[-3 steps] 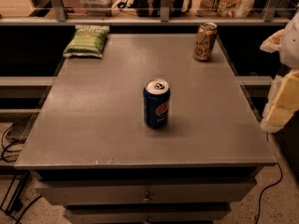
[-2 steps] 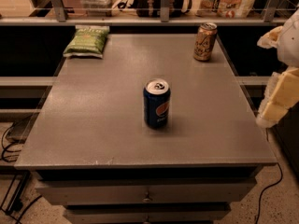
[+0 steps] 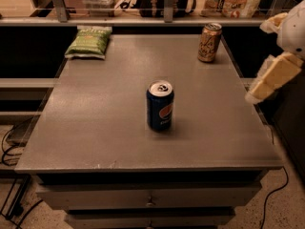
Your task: Move orange can near green jalapeno chip bag
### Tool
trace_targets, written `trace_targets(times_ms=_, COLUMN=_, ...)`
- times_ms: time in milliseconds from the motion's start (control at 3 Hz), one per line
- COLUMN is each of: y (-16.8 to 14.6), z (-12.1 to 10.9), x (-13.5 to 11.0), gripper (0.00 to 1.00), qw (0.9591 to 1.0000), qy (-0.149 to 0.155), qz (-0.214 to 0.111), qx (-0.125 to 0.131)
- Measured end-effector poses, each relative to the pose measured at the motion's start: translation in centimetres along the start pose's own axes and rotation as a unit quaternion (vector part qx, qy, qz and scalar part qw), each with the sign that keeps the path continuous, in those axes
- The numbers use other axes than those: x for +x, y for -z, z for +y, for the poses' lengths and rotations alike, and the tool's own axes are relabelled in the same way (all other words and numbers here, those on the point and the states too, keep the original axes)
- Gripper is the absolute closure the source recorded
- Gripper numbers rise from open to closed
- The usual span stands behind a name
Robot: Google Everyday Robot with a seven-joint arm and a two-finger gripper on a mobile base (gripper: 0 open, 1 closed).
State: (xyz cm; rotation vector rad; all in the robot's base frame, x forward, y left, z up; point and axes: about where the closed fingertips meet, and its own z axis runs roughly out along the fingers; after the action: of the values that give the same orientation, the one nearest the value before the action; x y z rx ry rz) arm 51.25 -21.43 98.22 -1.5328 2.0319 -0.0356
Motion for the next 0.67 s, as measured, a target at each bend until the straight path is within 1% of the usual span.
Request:
trace_targets(times_ms=333, y=-1.28, z=-4.53, x=0.02, gripper=0.00, qw=0.9976, qy=-0.035, qz=-0.049, qx=0.034)
trace_targets(times_ms=667, y=-1.28, z=-4.52, x=0.01, gripper=0.00, qw=0.9976, qy=-0.035, qz=-0.049, qx=0.034)
